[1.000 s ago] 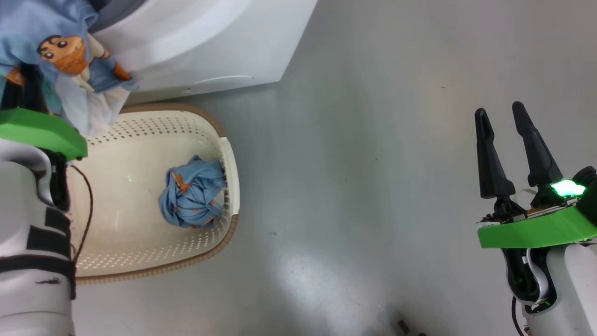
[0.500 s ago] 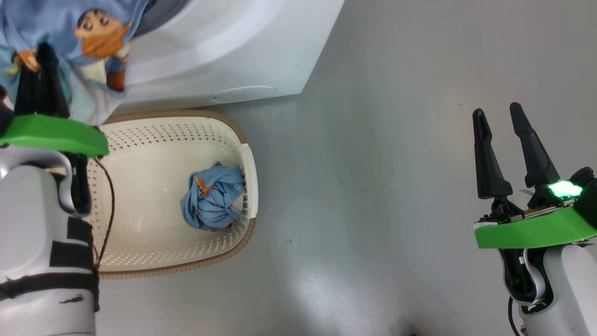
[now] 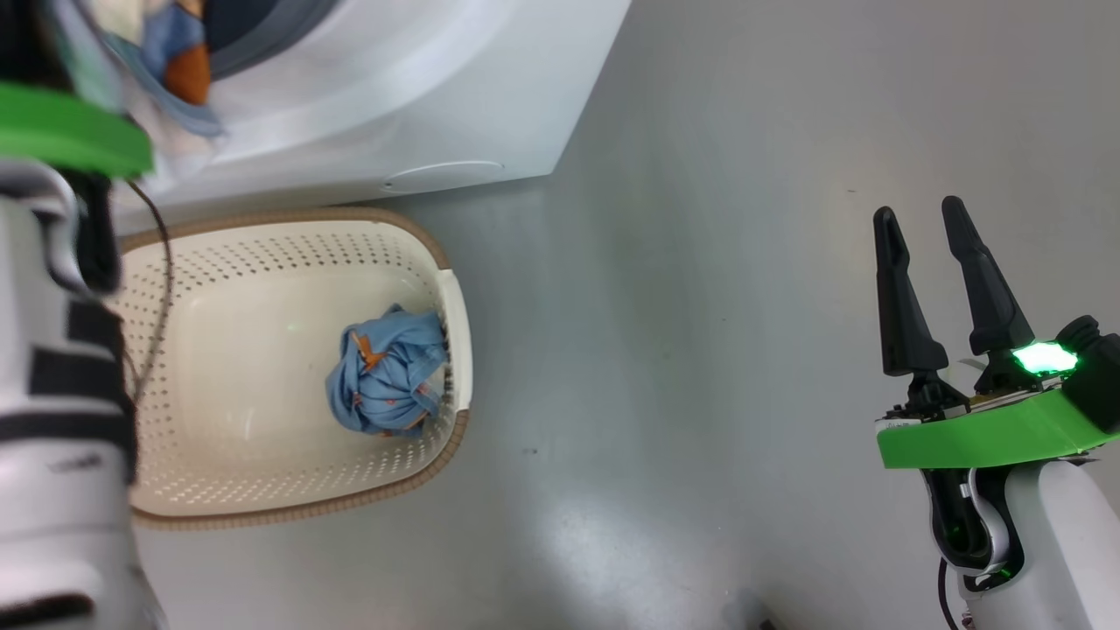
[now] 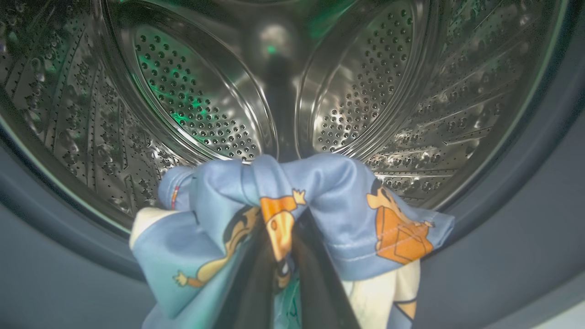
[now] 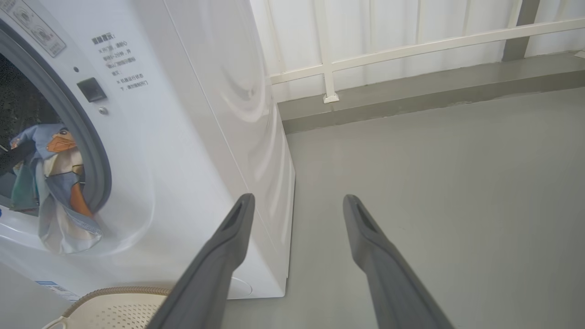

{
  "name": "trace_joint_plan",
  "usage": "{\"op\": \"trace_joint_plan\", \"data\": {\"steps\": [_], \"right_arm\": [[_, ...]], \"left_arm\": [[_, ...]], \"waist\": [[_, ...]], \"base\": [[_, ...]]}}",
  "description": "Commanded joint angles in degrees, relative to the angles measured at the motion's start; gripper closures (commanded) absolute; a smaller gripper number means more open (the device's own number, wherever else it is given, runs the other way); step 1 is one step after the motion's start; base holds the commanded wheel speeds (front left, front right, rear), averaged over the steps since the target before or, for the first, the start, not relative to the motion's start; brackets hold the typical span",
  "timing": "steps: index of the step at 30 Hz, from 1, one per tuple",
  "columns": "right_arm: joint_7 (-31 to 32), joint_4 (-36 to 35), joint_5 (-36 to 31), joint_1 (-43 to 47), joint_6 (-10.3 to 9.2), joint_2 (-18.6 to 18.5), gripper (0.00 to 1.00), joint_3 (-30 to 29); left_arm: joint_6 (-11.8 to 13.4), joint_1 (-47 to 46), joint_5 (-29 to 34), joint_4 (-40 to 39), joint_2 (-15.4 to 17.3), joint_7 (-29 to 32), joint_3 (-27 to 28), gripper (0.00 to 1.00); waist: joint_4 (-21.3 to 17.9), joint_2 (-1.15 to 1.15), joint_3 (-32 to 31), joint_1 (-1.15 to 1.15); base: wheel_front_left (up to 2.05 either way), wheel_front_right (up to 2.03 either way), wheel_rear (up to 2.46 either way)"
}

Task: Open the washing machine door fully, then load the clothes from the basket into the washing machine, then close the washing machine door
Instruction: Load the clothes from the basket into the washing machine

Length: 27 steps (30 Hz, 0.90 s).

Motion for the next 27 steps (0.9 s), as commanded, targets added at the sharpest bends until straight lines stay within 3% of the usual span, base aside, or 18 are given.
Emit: {"op": "trace_joint_plan", "data": {"steps": [1,7,12,18,24,25,27], "right_arm": [[-0.45,-1.07,1.28,0.63,0.31,-0.22,0.00,1.11],[-0.45,-0.94,1.61,0.06,0.31,0.23,0.00,1.45],[-0.45,-0.86,1.80,-0.41,0.31,0.46,0.00,1.99],[-0.45,-0.90,1.85,-0.73,0.31,0.66,0.00,2.42],[-0.45,-0.64,1.79,-0.43,0.31,0.83,0.00,2.67],[-0.45,-0.57,1.78,-0.40,0.31,0.85,0.00,2.72],[-0.45,-0.45,1.81,-0.37,0.31,0.88,0.00,2.77]], "left_arm": [[0.04,-1.70,0.07,-0.13,2.85,-0.37,0.95,1.00],[1.79,-11.45,1.46,7.51,5.72,-0.37,0.27,1.00],[3.13,-16.61,3.34,6.10,7.40,-0.37,-0.36,1.00],[3.50,-16.69,4.85,1.43,7.46,-0.37,-0.54,1.00],[2.99,-14.06,5.10,9.65,7.46,-0.37,-0.96,1.00],[3.02,-14.17,5.10,11.96,7.61,-0.30,-1.05,0.94],[3.03,-14.90,5.35,16.24,7.88,0.47,-1.58,0.35]], "waist": [[-0.46,0.00,0.28,0.00],[-2.04,0.00,1.27,0.00],[-3.31,0.00,2.00,0.00],[-4.27,0.00,2.40,0.00],[-4.51,0.00,1.82,0.00],[-4.52,0.00,1.71,0.00],[-4.48,0.00,1.51,0.00]], "base": [[0.00,0.00,0.00],[0.00,0.00,0.00],[0.00,0.00,0.00],[0.00,0.00,0.00],[0.00,0.00,0.00],[0.00,0.00,0.00],[0.00,0.00,0.00]]}}
